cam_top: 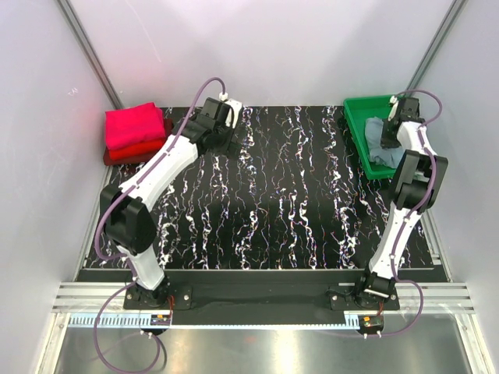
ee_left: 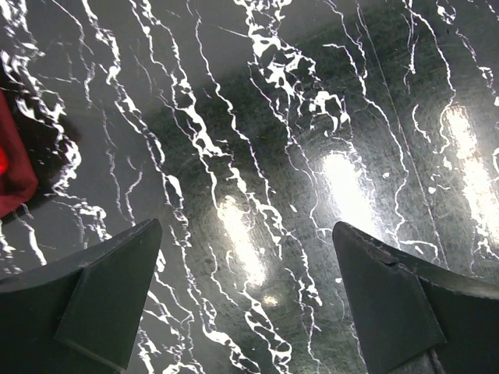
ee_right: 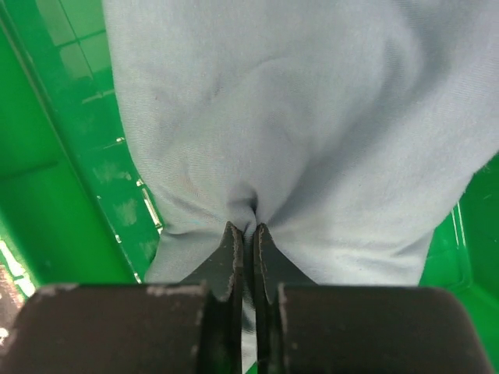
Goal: Fold and stack the t-shirts
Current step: Grab the tshirt from the pile, then move the tshirt to the center of the board
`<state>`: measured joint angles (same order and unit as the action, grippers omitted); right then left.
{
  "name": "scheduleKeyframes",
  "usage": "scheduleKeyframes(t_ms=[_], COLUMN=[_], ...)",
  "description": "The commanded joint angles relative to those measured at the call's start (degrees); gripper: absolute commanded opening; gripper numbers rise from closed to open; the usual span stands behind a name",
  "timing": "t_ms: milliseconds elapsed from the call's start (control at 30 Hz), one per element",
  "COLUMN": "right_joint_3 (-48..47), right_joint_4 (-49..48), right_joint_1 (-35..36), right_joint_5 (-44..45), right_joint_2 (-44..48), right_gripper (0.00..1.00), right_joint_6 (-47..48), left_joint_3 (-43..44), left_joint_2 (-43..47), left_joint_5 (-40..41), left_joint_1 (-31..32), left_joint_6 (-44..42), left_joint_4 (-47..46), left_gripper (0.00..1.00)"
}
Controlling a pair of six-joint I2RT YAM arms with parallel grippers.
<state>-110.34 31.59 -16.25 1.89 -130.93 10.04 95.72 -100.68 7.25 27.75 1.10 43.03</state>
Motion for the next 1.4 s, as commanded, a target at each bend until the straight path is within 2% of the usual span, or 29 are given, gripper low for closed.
scheduleKeyframes(t_ms=[0,233,367,500,600,633,767,867,933,967,1000,1033,1100,1200,1267,1367], right_joint_3=[-2.7,-7.2,-7.1,-2.0,3.1,4.8,2.7,1.4,4.3,5.8,7.3,10.8,14.2,20.7,22.1,23.3], right_joint_4=[0.5,5.5,8.6,9.4,9.3,9.2,10.5,10.3,10.1,9.5,9.2,8.8,7.8,6.4,5.6,5.7], right_joint_1=[-0.3,1.0,4.4,12.2,21.1,26.1,36.2,37.2,37.1,36.6,36.0,35.4,33.1,30.8,30.8,31.0], right_joint_5=[-1.3,-14.6,-19.7,-23.6,-27.5,-28.2,-31.8,-32.6,-28.6,-27.0,-23.9,-22.9,-20.6,-18.7,-18.3,-23.2], right_joint_2=[8.2,22.2,28.0,33.4,36.6,37.5,38.1,37.4,37.2,37.2,37.2,37.2,37.5,38.9,40.1,41.5], right_gripper=[0.0,0.0,0.0,0.0,0.0,0.0,0.0,0.0,0.0,0.15,0.37,0.54,0.71,0.82,0.81,0.77], right_joint_6=[-3.6,-6.8,-6.0,-6.6,-7.2,-7.1,-5.0,-6.9,-5.9,-5.5,-5.6,-5.6,-6.6,-7.0,-6.1,-4.3], left_joint_3=[3.9,10.9,11.5,7.4,2.8,1.0,0.2,0.7,0.8,0.7,0.4,-0.1,-1.0,-3.4,-4.3,-5.5], left_joint_2=[-0.1,-1.3,-1.3,0.0,2.3,3.6,5.1,5.9,7.0,7.3,7.7,8.5,9.1,9.9,10.0,10.0], left_joint_5=[5.0,14.0,10.2,8.9,6.5,5.8,3.2,3.7,3.7,3.6,3.6,3.6,3.0,2.3,1.5,-1.3], left_joint_1=[0.3,-5.4,-13.4,-18.1,-18.4,-18.4,-18.4,-18.5,-18.6,-18.6,-18.6,-18.6,-18.7,-19.0,-19.1,-19.3], left_joint_6=[-2.4,-2.2,0.4,2.4,2.8,3.1,3.9,3.6,3.5,3.4,3.1,2.9,2.5,2.5,2.5,2.0], left_joint_4=[-1.9,-2.6,-1.5,-1.5,-1.9,-2.0,-1.8,-1.6,-1.5,-1.5,-1.5,-1.5,-1.5,-1.5,-1.5,-0.5], left_gripper=[0.98,0.99,0.99,0.99,0.99,0.99,0.99,0.99,0.99,0.99,0.99,0.99,0.99,0.99,0.99,0.99])
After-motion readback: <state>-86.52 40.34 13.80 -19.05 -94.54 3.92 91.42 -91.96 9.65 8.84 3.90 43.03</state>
